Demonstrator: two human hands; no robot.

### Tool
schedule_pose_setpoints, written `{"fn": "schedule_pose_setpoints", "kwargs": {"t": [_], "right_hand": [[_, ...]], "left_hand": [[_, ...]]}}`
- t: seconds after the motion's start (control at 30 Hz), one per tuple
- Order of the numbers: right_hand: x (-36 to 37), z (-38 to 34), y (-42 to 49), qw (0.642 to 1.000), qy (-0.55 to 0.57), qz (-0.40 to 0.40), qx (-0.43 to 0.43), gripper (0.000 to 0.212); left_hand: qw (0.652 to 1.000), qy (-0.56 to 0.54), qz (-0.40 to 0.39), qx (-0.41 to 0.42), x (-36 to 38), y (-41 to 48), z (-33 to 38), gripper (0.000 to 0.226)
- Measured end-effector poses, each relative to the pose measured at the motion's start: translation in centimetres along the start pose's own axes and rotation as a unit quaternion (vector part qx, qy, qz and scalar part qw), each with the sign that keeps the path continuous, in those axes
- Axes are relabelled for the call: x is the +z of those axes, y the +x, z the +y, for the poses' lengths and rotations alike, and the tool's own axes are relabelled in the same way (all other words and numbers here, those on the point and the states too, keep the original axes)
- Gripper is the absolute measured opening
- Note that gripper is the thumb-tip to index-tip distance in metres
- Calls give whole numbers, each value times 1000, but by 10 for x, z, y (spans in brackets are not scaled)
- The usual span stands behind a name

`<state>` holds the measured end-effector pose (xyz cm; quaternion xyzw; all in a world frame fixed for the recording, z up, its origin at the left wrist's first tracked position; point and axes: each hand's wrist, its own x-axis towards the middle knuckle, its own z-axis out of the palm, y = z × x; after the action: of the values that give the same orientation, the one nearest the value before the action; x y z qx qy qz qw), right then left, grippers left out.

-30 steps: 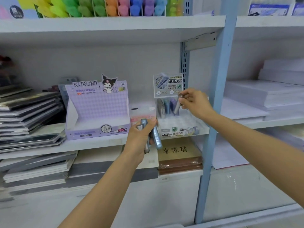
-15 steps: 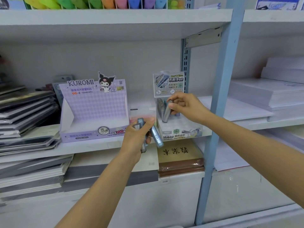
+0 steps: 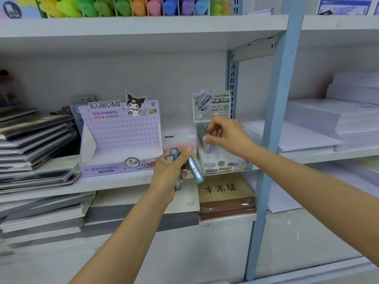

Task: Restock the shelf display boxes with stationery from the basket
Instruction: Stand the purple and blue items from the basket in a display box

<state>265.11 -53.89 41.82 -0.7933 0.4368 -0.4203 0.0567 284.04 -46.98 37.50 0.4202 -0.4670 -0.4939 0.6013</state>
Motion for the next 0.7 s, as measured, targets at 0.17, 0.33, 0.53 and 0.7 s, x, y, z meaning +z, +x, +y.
{"fn": "schedule_pose_setpoints", "kwargs": {"t": [0.17,0.33,0.53,0.7], "right_hand": [[4,-3,-2,999,-27,-23,15,21],[-9,-19,-21,998,63,28,12,13],[-11,-39,-62,975,176,-130,25,35],[-18,-35,-60,945,310,-75,74,19]], "left_hand": [[1000,2,2,2,0,-3,3,17],[1000,-13,8,20,0,-7,8,10],[997,-39,57,31,11,-11,14,13],[998,-49,42,14,22,-18,16,15]]}}
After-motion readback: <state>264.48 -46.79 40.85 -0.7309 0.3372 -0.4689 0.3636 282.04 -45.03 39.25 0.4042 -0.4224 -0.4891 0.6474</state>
